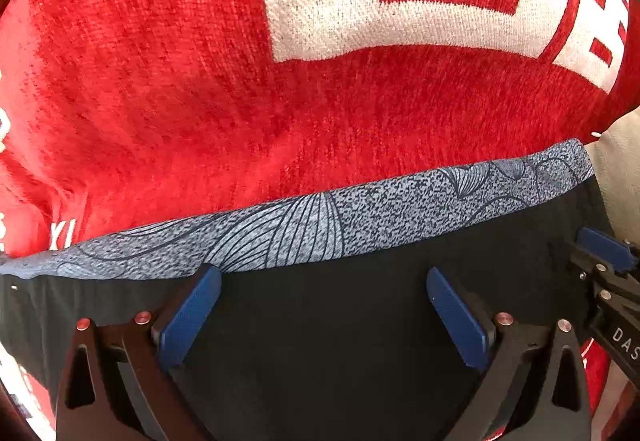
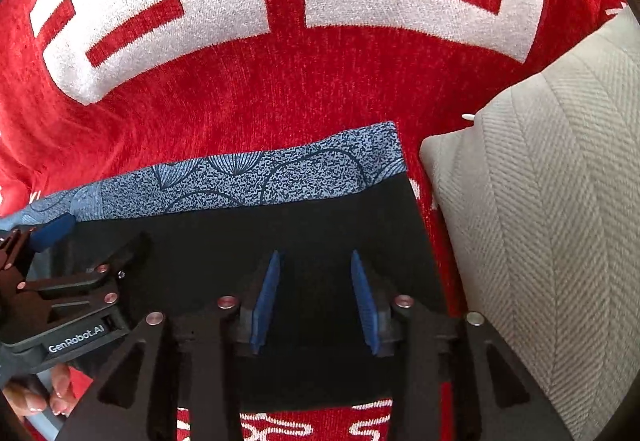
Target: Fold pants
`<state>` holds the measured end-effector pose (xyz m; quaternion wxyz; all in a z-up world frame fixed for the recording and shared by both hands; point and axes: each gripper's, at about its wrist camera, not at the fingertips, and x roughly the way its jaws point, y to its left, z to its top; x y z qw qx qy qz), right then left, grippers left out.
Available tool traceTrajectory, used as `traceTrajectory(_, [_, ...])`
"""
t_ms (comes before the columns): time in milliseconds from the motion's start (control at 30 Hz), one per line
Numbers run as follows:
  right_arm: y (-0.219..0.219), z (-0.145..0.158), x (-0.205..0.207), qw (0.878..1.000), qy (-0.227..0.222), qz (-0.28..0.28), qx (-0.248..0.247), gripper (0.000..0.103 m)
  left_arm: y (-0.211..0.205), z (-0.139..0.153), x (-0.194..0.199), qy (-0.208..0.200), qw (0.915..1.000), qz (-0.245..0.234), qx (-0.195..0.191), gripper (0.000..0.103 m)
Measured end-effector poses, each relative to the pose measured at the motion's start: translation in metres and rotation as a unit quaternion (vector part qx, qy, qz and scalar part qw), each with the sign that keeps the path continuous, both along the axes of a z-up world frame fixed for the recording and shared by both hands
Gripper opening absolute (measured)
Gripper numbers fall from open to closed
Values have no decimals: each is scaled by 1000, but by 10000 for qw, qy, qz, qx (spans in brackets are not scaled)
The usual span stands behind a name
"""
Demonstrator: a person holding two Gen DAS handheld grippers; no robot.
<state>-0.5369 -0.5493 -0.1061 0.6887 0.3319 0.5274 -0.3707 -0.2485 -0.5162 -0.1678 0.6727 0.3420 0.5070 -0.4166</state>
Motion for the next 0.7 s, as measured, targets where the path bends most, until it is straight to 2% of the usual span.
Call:
traceTrajectory(167, [2, -8, 20, 9999, 112, 23, -23, 41, 3, 11, -2, -119, 9999, -18, 36, 103])
traceTrajectory(300, [11, -32, 62, 9996, 230, 91, -102, 42, 8, 22, -1, -150, 9999, 50, -39, 103])
traceTrajectory(700, [31, -36, 95, 9957, 776, 218, -457, 53, 28, 43, 5, -482, 9985, 150, 213, 103])
